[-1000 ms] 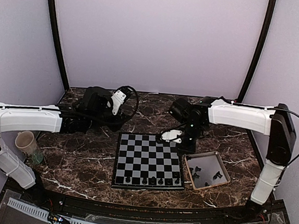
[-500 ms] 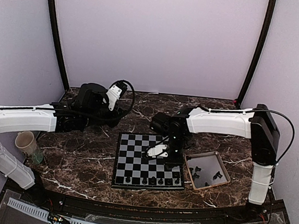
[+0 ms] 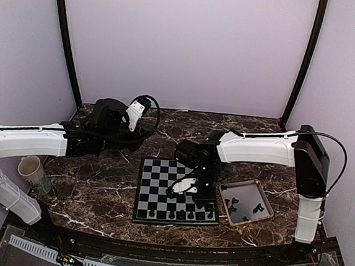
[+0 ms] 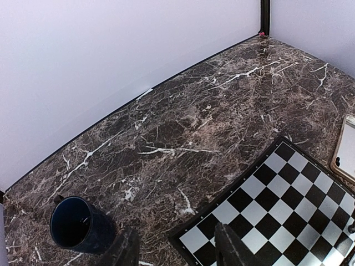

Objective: Set up the chess pieces on the board
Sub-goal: Place the pawn at b7, then pick up the pawn from the storage box.

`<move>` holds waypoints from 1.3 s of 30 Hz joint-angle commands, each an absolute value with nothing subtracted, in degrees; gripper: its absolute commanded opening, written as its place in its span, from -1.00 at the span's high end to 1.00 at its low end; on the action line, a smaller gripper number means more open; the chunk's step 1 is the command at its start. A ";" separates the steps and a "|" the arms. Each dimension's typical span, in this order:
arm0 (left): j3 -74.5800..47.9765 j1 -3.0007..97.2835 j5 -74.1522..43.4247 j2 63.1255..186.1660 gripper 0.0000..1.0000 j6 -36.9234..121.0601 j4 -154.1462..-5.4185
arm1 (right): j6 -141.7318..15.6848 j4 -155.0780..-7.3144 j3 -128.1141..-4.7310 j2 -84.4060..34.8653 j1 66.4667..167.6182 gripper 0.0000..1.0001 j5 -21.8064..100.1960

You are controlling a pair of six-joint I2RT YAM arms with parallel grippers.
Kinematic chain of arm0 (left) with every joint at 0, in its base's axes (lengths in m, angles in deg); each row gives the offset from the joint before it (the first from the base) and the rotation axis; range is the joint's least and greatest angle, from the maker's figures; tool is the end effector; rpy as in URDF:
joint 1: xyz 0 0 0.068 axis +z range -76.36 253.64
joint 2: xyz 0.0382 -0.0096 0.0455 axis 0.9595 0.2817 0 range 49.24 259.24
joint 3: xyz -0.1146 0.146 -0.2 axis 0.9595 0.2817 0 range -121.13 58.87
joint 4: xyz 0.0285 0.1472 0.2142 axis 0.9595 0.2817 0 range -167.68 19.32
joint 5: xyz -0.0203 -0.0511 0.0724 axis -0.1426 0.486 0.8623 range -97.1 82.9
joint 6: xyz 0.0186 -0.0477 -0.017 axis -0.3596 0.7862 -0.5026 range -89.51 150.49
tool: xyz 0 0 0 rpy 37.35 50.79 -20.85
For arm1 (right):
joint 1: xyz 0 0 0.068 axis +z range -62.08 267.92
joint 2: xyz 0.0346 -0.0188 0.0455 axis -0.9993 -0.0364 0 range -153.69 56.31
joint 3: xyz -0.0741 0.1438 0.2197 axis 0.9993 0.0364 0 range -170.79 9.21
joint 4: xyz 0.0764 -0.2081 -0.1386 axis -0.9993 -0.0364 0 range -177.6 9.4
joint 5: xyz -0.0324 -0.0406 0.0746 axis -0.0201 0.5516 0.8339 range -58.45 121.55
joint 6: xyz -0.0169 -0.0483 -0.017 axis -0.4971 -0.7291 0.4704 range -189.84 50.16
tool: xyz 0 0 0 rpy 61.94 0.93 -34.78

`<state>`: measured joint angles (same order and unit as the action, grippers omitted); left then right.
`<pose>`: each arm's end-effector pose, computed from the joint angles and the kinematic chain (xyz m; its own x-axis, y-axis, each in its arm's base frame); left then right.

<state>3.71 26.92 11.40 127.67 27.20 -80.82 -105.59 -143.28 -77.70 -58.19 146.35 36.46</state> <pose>0.2256 -0.2230 0.2934 -0.2078 0.2999 -0.9311 0.4989 0.8512 0.1629 0.1932 0.3202 0.1839 0.0710 -0.9964 -0.0462 -0.9946 -0.0743 0.0720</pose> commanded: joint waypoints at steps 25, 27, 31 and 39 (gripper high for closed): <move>3.64 27.15 12.05 125.70 0.02 26.01 -81.45 | -105.58 -144.52 -79.27 -51.79 143.95 0.49 40.50; 3.60 27.15 12.07 125.74 0.02 25.91 -81.54 | -105.53 -144.48 -78.66 -50.03 142.38 0.49 41.20; 3.68 27.15 11.76 126.12 0.02 26.00 -81.55 | -104.92 -143.17 -74.69 -45.68 138.31 0.49 41.08; 3.58 27.10 10.75 126.23 0.02 26.09 -81.46 | -104.54 -141.10 -61.20 -35.67 124.24 0.49 41.52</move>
